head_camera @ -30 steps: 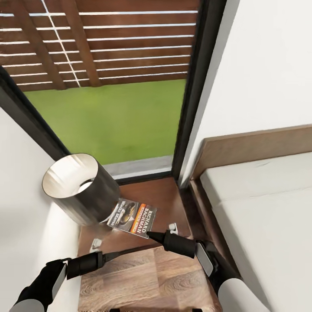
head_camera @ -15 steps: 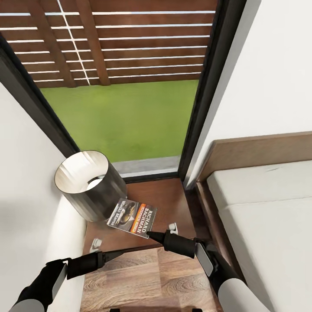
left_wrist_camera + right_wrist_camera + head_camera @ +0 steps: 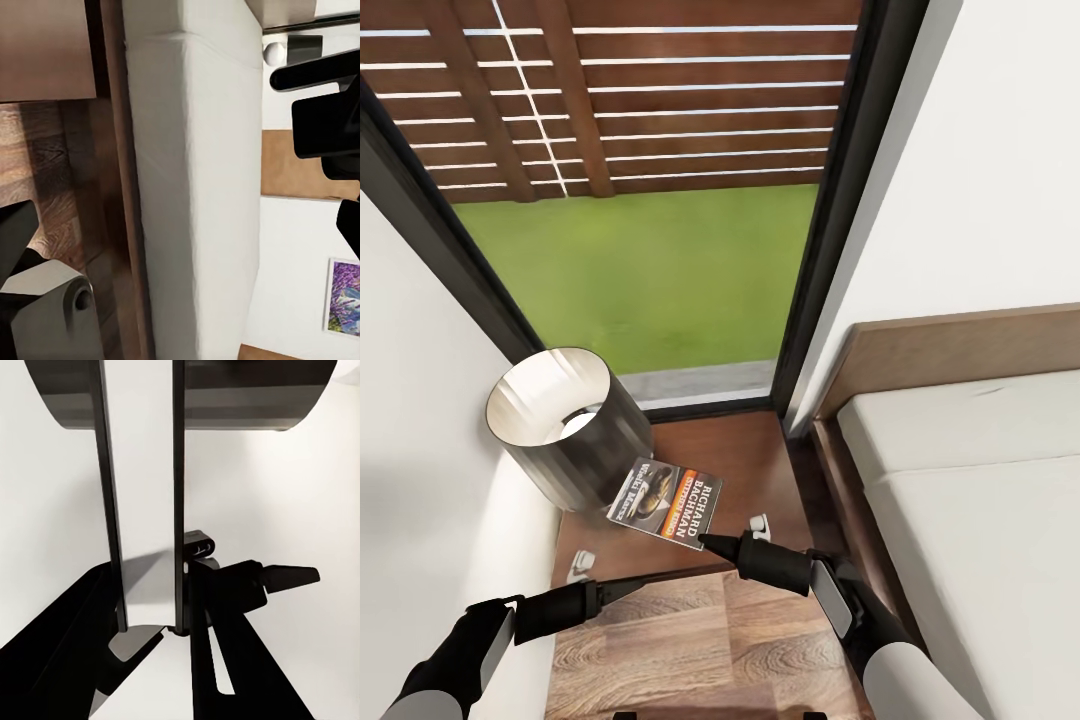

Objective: In the bedroom, move the book from the bed onto either nightstand, and place the two sandals side by side next to the bed.

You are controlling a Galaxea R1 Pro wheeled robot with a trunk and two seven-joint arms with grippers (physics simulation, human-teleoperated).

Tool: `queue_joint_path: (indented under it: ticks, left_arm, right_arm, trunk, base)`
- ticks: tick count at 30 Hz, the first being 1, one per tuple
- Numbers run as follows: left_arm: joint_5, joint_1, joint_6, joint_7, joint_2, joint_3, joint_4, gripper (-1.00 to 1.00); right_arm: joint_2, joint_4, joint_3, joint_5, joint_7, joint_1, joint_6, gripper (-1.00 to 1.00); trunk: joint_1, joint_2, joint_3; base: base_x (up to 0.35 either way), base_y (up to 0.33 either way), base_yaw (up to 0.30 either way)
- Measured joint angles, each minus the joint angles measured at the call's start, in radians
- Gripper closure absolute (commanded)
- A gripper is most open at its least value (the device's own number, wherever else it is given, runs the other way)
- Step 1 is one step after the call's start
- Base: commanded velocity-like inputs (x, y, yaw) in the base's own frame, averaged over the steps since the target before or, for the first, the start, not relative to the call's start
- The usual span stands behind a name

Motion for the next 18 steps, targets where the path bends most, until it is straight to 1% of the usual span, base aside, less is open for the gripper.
queue_joint_path:
  ticks: [12,18]
  left_arm:
    - [0.000,0.000,0.000,0.000,0.000,-0.001,0.000,-1.00]
    - [0.000,0.000,0.000,0.000,0.000,-0.001,0.000,-1.00]
  right_arm:
    - [0.000,0.000,0.000,0.000,0.000,0.000,0.000,1.00]
    - [0.000,0.000,0.000,0.001,0.000,0.000,-0.001,1.00]
  trunk:
    - [0.000,0.000,0.000]
    - [0.023,-0.042,-0.019]
  base:
    - [0.000,0.000,0.000]
    - [0.000,0.000,0.000]
